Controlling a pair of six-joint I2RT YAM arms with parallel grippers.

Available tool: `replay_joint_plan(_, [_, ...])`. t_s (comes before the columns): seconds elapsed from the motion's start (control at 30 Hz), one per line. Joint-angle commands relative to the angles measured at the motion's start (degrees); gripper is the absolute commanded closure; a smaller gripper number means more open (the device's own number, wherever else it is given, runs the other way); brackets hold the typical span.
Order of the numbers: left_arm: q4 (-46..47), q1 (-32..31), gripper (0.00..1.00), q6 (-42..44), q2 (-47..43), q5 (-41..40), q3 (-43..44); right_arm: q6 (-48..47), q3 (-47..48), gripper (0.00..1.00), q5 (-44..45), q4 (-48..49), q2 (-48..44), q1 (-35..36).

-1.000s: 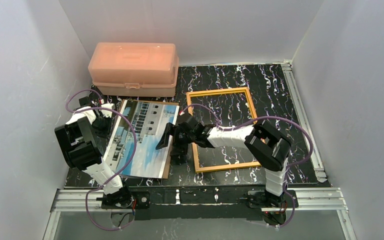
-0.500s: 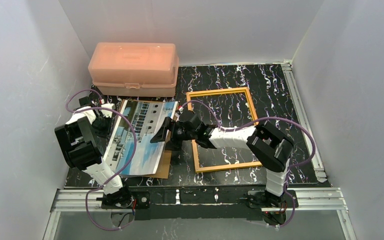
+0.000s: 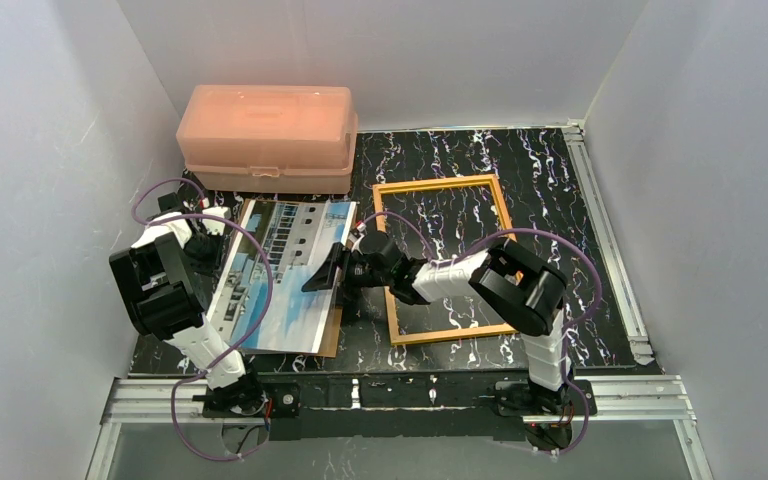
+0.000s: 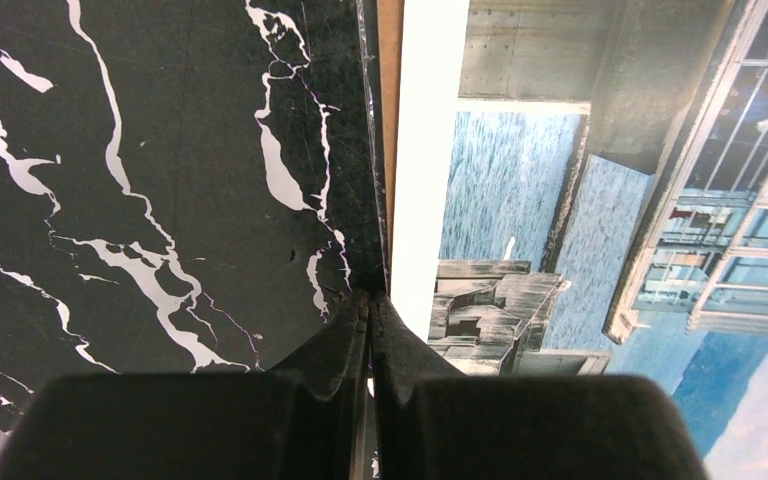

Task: Put the photo into the frame
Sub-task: Pick up the photo frame item at the center of the board.

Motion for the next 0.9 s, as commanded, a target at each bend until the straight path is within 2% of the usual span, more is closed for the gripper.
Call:
replay_joint_plan(0.0, [-5.2, -0.8, 1.0, -0.1, 2.7, 3.9, -1.8, -0.1, -2.1, 0.3, -0.5, 6.1, -5.0, -0.9])
replay_joint_plan(0.1, [-5.4, -0.7, 1.0, -0.2, 1.6, 3.4, -1.1, 0.1, -3.9, 0.33, -0.1, 7.1, -7.0, -1.7])
replay_joint_plan(0.3, [-6.1, -0.7, 1.0, -0.2, 1.9, 2.3, -0.8, 4.1, -7.1, 0.51, -1.0, 15.3, -6.5, -2.1])
replay_joint_plan(0.4, [-5.7, -0.7, 1.0, 0.1, 2.2, 1.9, -1.1, 4.6, -7.6, 0.59, -1.4, 16.1, -6.5, -2.1])
replay_joint_plan(0.67, [-5.7, -0.7, 1.0, -0.1, 2.2, 1.4, -1.0, 4.3, -9.3, 0.62, -1.7, 15.6, -9.0, -2.7])
replay_joint_plan(0.87, [-5.7, -0.7, 1.0, -0.3, 2.5, 1.3, -0.8, 3.8, -11.4, 0.68, -1.8, 15.2, -10.8, -3.7])
